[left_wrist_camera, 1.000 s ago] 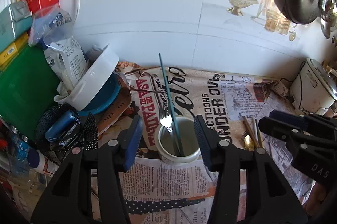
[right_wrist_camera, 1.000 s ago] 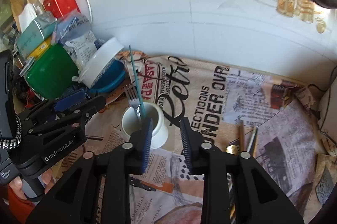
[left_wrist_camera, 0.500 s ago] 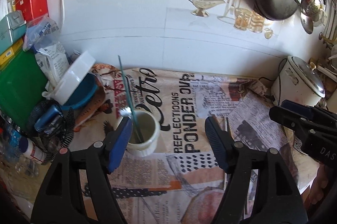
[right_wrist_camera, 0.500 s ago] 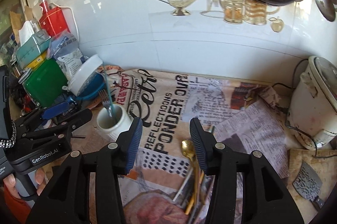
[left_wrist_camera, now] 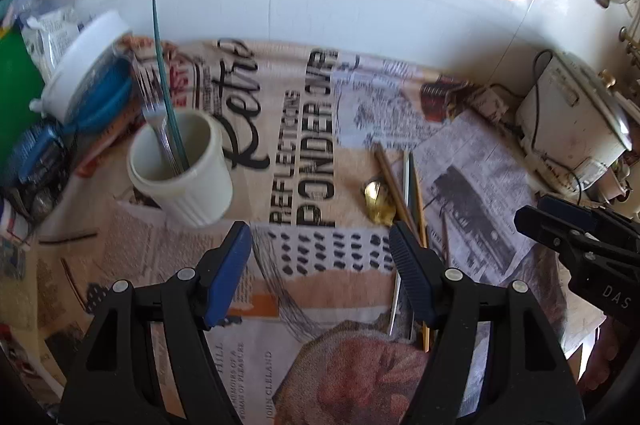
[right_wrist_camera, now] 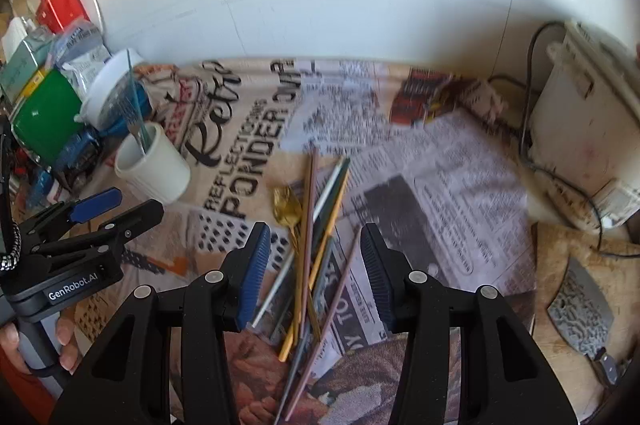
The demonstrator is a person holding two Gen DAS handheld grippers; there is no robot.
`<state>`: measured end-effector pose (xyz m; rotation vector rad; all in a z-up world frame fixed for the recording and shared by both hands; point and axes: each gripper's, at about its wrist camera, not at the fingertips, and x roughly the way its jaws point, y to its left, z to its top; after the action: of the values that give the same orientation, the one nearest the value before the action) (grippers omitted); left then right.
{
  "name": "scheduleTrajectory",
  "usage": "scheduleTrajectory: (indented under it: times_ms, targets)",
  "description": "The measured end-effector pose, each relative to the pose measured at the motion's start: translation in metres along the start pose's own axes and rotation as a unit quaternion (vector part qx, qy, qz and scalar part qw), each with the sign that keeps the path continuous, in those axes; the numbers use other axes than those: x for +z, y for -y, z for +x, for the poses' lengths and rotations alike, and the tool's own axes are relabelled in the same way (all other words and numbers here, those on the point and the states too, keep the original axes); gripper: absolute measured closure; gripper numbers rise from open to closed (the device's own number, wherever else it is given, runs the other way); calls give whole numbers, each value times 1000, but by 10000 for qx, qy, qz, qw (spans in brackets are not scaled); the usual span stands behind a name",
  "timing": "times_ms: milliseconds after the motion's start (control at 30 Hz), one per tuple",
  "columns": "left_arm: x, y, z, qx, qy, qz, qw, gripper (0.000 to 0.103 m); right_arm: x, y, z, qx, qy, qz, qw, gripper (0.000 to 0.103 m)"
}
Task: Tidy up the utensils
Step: 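Move both open tools back to the utensil pile, then grasp the pink stick with the right tool while the left tool grasps a brown chopstick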
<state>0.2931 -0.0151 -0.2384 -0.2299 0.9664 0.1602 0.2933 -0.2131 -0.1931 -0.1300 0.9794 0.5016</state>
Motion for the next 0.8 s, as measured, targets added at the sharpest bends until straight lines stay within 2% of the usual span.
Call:
scheduleTrajectory:
  times_ms: [100,333,500,800]
  targets:
    - [-11,-1,19,48,-289,-129,9995,33,-11,7,21,44,-319,11,9995,60]
    - [-30,-9,45,171,-627,-332,9973,33,-24,8,68,267,-888,-67,9957,61]
    - [-38,-11,60,180,-745,-430,9961,33,-20,9,94,299,-1068,-20,9938,79]
    - [-40,-2,71,192,-711,-315,9968,34,-8,7,120,339,-1243,-123,9916,88]
